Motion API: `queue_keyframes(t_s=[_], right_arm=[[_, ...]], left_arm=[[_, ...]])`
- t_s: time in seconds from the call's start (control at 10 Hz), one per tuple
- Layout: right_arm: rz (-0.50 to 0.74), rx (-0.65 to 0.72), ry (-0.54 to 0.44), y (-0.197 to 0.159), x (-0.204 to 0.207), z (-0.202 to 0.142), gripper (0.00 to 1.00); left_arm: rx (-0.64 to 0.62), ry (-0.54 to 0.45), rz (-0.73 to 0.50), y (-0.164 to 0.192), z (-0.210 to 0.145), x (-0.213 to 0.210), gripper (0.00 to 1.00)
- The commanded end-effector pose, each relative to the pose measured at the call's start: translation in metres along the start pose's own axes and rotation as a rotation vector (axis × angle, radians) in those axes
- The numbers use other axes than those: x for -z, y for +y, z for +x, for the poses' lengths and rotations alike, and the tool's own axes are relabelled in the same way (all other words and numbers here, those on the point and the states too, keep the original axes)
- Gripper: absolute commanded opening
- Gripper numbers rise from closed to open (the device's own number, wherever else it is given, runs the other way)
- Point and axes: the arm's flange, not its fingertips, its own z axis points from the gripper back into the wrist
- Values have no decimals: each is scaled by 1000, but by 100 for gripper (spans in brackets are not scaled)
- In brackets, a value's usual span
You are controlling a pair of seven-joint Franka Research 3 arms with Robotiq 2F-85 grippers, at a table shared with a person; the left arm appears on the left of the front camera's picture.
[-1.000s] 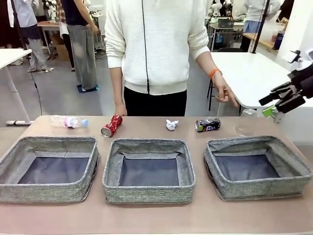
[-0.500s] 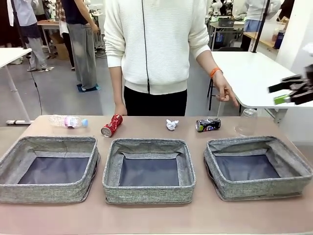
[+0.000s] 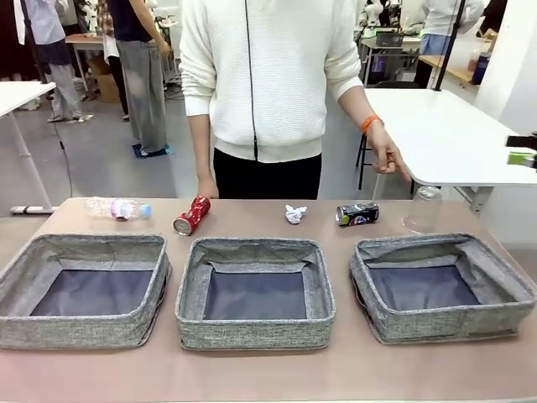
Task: Sort the waste into the appropriate baskets.
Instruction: Pick up the waste item pointed out by the person.
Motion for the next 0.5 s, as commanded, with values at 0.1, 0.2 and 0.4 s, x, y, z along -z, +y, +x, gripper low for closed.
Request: queue_keyframes(t_s=[0.1, 0.2, 0.4], right_arm=[[-123, 65, 2, -64, -6, -55, 100], [-121, 26, -8, -77, -1, -69, 100], [-122, 5, 3, -101, 27, -101, 100]], left_arm=[[21, -17, -19, 0, 2, 0, 100], [21, -17, -19, 0, 2, 0, 100], [21, -17, -19, 0, 2, 0, 100]])
